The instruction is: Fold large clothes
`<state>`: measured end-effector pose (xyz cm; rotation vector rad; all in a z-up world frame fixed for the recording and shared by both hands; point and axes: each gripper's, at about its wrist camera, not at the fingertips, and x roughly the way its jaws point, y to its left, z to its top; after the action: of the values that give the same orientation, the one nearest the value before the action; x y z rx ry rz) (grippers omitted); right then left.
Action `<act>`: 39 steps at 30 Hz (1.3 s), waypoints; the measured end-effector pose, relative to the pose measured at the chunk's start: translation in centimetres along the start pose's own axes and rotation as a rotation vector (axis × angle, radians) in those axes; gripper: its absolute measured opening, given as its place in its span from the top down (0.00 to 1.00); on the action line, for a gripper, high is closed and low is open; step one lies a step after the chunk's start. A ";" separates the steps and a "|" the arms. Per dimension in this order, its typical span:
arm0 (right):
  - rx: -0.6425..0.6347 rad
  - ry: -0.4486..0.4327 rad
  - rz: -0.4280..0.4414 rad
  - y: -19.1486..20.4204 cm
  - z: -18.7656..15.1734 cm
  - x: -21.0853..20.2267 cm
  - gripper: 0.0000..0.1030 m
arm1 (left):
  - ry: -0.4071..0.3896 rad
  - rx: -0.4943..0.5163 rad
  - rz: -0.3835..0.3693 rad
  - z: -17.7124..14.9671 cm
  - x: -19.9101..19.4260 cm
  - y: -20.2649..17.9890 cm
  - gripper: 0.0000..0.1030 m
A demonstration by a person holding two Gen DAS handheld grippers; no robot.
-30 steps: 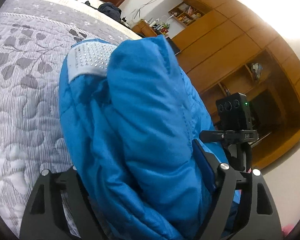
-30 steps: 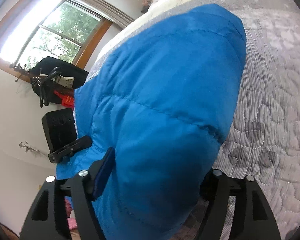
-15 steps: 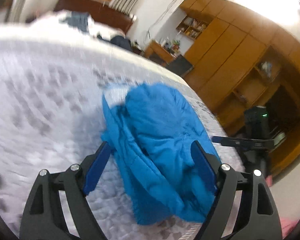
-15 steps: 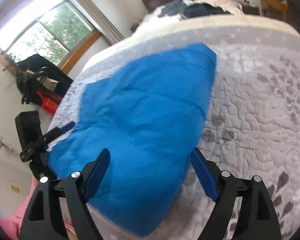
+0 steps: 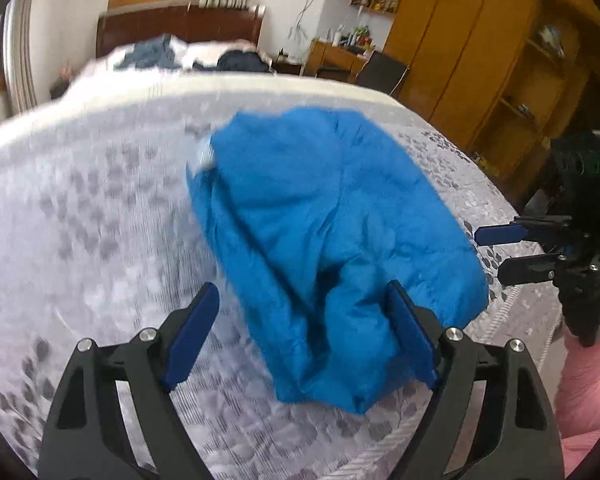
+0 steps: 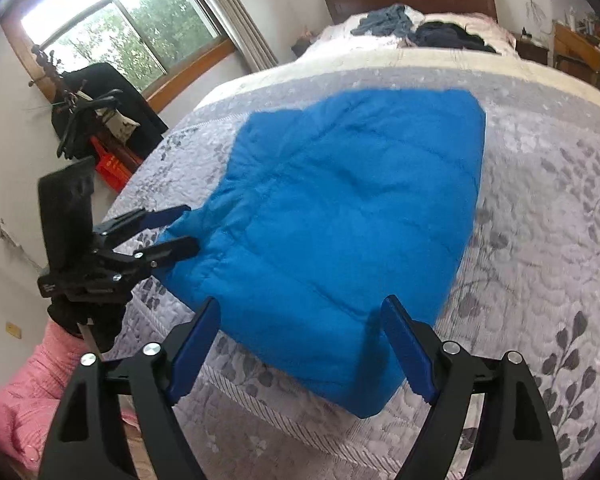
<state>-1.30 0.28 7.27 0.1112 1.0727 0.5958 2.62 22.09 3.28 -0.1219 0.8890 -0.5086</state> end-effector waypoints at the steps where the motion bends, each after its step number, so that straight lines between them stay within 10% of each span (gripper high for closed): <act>1: 0.005 0.011 0.003 -0.2 -0.1 0.4 0.19 | 0.011 -0.018 -0.017 -0.6 0.3 0.7 0.19; 17: -0.020 -0.039 -0.029 0.2 -1.0 1.5 0.17 | 0.024 -0.169 -0.085 -4.8 2.8 3.7 0.13; 39: 0.041 -0.140 -0.336 3.3 -5.6 -3.0 0.04 | -0.025 -0.081 0.303 -5.5 -5.4 -3.9 0.06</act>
<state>-8.43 0.42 8.16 0.0069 0.9415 0.2592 -5.82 21.81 4.82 -0.0655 0.8851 -0.1887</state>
